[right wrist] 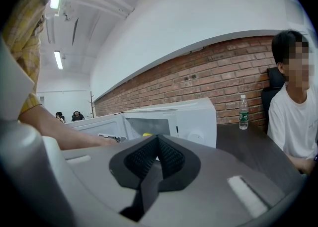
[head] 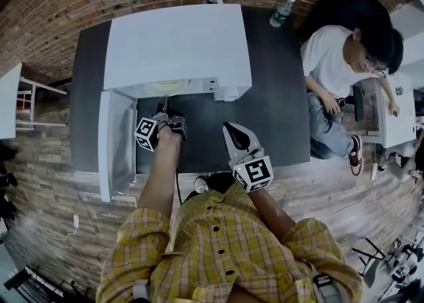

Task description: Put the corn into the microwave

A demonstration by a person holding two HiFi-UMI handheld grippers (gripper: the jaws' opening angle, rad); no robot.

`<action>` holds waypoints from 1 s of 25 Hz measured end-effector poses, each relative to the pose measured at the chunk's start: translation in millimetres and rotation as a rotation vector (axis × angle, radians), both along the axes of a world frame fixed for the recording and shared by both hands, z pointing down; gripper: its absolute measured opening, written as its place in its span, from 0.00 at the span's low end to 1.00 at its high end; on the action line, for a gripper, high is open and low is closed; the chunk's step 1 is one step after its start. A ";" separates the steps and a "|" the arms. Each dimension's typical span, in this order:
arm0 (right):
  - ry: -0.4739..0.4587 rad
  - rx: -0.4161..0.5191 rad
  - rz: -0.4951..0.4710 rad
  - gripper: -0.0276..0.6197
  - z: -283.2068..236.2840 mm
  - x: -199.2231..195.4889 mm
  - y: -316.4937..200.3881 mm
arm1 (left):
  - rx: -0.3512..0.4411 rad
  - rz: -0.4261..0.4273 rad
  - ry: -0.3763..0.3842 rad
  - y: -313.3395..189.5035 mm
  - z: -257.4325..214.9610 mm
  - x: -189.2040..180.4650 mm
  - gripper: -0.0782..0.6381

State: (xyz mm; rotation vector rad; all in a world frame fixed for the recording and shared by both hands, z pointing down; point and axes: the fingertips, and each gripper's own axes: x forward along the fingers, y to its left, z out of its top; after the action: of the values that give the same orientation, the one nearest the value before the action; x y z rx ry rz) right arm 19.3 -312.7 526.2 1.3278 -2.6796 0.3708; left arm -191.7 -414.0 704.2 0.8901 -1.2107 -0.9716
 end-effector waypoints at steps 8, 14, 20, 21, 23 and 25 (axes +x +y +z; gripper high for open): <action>0.034 0.026 0.011 0.05 -6.1 -3.5 13.5 | 0.152 0.070 0.004 37.9 -36.1 10.8 0.21; 0.040 0.047 0.010 0.05 -16.3 -11.5 32.4 | 0.247 0.166 -0.042 75.2 -79.8 30.2 0.11; 0.007 0.049 0.006 0.05 -24.3 -21.4 60.6 | 0.418 0.345 -0.193 116.0 -144.4 60.4 0.11; -0.012 0.050 0.000 0.05 -27.3 -23.5 66.0 | 0.434 0.361 -0.214 124.5 -151.5 62.8 0.11; -0.042 0.060 -0.010 0.05 -34.9 -26.8 76.4 | 0.469 0.367 -0.196 141.7 -165.1 68.8 0.11; -0.047 0.071 -0.013 0.05 -42.0 -30.0 85.4 | 0.482 0.387 -0.230 159.7 -170.4 69.3 0.11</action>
State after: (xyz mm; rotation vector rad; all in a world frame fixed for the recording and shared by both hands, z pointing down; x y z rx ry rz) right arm -10.7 -227.3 484.2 1.3366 -2.7629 0.3116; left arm -122.4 -254.4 533.9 1.5899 -0.9492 -0.8694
